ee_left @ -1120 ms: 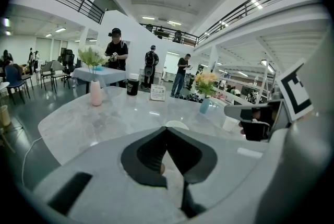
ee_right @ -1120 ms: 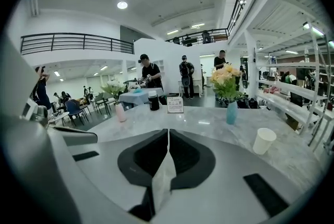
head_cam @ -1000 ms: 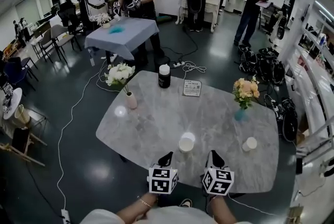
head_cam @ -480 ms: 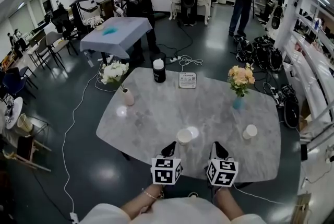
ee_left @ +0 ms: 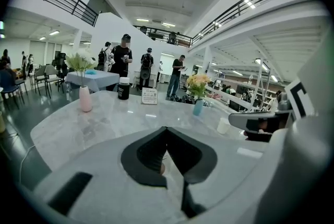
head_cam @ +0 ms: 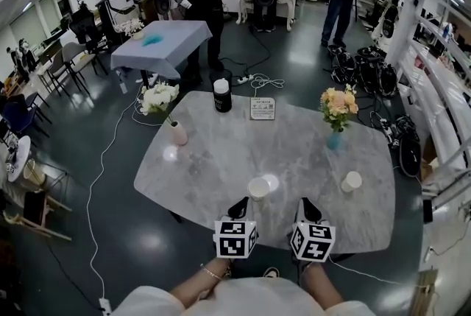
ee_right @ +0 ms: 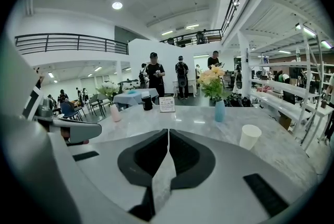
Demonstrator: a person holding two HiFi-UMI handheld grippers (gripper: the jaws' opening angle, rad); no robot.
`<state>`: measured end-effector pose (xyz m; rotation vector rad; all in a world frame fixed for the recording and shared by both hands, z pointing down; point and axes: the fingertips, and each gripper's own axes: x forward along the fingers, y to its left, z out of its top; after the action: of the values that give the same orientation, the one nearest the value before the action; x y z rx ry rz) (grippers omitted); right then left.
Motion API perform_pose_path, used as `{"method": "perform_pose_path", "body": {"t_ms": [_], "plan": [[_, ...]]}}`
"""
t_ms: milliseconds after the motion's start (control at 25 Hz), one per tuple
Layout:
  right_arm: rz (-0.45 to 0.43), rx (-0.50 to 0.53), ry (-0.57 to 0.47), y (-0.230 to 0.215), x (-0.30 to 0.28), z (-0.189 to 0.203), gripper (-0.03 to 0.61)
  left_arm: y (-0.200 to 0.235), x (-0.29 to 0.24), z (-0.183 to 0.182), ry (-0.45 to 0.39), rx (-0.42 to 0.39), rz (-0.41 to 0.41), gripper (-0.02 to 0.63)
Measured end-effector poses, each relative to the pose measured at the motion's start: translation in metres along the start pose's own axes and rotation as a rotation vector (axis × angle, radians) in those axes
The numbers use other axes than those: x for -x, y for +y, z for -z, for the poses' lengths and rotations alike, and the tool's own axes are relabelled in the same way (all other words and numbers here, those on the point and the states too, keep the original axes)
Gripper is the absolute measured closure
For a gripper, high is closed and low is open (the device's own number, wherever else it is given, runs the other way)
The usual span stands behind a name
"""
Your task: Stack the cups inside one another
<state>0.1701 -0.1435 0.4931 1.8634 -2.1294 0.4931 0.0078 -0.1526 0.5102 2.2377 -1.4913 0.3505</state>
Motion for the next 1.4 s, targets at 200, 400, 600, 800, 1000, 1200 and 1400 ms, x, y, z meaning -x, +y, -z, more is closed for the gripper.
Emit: {"method": "perform_pose_path", "body": {"t_ms": [200,400,600,800,1000,1200,1400], "plan": [[0.013,-0.019,0.006,-0.004,0.004,0.005,0.563,-0.006,-0.002,0.004,0.011,-0.002,0.014,0.617],[0.038,-0.034,0.006,-0.010,0.010,0.009,0.563,-0.014,-0.004,0.007,0.019,-0.009,0.040,0.617],[0.080,-0.055,0.012,-0.024,0.020,0.012,0.563,-0.032,-0.008,0.007,0.031,-0.022,0.082,0.617],[0.135,-0.097,0.016,-0.047,0.032,0.018,0.565,-0.058,-0.018,0.009,0.044,-0.041,0.138,0.617],[0.188,-0.122,0.016,-0.078,0.045,0.023,0.565,-0.090,-0.032,0.012,0.062,-0.057,0.190,0.617],[0.241,-0.157,0.006,-0.114,0.057,0.028,0.563,-0.123,-0.048,0.017,0.081,-0.078,0.229,0.617],[0.255,-0.196,0.008,-0.145,0.061,0.035,0.561,-0.152,-0.064,0.023,0.101,-0.102,0.258,0.617]]}}
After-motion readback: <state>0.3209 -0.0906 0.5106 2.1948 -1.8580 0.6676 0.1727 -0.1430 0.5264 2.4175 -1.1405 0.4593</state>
